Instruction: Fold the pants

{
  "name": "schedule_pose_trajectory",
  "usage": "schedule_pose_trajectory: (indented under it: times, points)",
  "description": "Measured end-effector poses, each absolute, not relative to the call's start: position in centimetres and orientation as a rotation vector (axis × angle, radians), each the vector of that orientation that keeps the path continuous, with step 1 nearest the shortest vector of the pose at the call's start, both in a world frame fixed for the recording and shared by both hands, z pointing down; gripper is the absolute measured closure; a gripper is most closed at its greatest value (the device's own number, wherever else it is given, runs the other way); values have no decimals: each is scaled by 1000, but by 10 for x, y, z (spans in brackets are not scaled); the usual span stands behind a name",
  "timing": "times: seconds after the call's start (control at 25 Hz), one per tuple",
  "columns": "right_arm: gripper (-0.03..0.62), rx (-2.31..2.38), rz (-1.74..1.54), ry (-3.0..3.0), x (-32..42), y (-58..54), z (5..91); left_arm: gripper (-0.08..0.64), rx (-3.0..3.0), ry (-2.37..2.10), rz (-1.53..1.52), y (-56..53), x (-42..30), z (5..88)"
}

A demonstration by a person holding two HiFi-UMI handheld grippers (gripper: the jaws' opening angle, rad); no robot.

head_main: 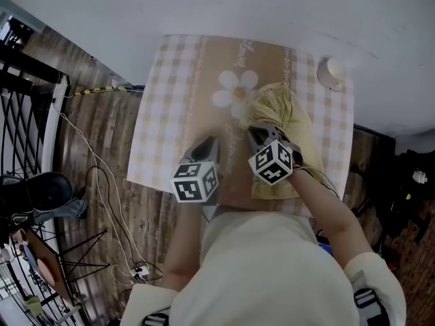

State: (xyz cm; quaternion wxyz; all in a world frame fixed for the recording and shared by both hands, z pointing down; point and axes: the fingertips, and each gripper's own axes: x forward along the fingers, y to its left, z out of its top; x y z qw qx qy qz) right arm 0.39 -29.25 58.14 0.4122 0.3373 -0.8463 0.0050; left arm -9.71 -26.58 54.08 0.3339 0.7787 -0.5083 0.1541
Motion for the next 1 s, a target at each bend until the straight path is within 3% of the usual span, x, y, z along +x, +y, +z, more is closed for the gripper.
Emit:
schedule_pose_trajectory:
  times: [0.56,1.0]
  points:
    - [584,1165,-21,-2005,118,-369,534,523,2141,-1206,424,-296,-47,536]
    - [584,1242,257,-2013,178,-408,559,522,2221,-1044,526,-344,27,548]
